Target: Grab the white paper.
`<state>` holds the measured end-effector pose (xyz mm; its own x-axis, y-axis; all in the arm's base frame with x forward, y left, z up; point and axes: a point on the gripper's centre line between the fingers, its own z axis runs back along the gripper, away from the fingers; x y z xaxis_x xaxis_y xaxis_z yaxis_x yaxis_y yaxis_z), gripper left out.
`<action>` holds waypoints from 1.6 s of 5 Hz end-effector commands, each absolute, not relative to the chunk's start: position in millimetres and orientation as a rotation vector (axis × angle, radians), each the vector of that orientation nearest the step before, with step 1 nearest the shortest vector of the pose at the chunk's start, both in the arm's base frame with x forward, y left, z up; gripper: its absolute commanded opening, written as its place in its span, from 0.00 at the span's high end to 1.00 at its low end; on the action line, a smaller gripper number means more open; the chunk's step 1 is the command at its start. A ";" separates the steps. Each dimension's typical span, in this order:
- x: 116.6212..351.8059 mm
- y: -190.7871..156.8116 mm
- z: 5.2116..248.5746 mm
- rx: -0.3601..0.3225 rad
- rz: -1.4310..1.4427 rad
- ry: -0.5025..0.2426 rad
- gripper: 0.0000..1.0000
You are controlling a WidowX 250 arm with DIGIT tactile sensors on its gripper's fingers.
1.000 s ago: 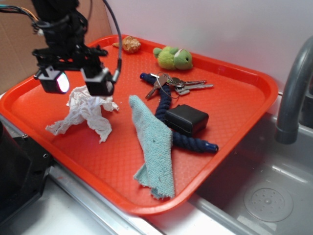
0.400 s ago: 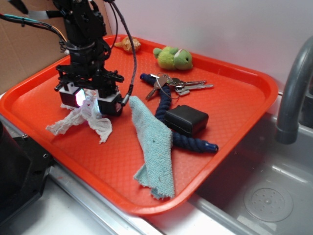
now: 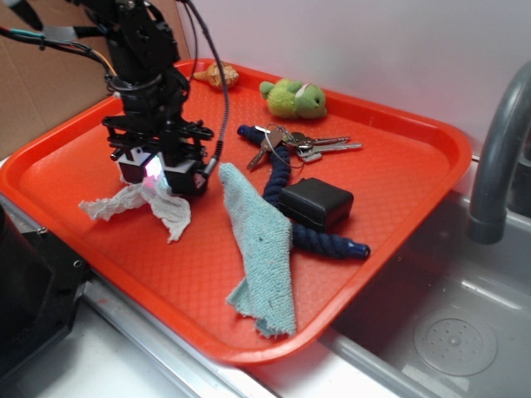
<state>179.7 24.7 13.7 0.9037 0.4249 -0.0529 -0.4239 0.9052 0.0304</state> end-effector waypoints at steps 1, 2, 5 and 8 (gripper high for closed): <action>148.5 55.4 72.8 -0.037 0.198 0.037 1.00; 140.8 62.0 114.2 -0.024 0.115 0.027 1.00; 146.1 59.5 207.1 0.081 0.105 -0.086 1.00; 144.8 58.0 224.6 0.108 0.151 -0.112 1.00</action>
<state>143.6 52.4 217.3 0.9861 0.1402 0.0886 -0.1485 0.9843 0.0952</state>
